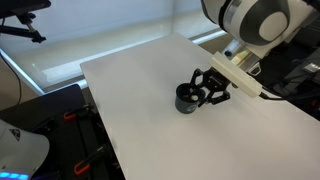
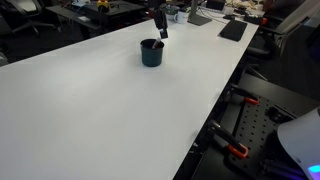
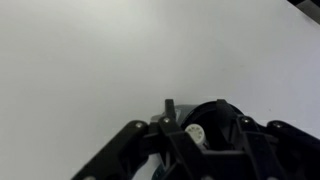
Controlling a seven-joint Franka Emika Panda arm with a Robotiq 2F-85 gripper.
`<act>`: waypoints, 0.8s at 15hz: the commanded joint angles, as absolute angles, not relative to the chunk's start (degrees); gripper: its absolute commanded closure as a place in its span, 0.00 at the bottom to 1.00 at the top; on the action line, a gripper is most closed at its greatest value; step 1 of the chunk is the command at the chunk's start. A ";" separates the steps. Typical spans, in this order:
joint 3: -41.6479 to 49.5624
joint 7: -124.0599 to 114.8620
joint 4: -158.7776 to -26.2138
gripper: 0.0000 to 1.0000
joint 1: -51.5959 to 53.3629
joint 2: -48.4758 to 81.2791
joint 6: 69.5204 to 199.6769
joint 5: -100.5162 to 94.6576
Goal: Remove the marker from the mug.
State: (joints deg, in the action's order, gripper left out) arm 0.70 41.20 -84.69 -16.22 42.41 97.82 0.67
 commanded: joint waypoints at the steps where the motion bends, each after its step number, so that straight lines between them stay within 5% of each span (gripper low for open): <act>1: 1.12 40.01 -86.84 0.20 -15.36 39.59 98.08 -0.36; 4: 0.87 40.47 -86.84 0.01 -15.40 39.49 98.04 -0.05; 12: -0.04 43.17 -86.82 0.00 -15.93 39.70 99.43 0.68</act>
State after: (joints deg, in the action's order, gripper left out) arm 0.34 41.90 -84.70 -15.92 41.52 97.98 0.54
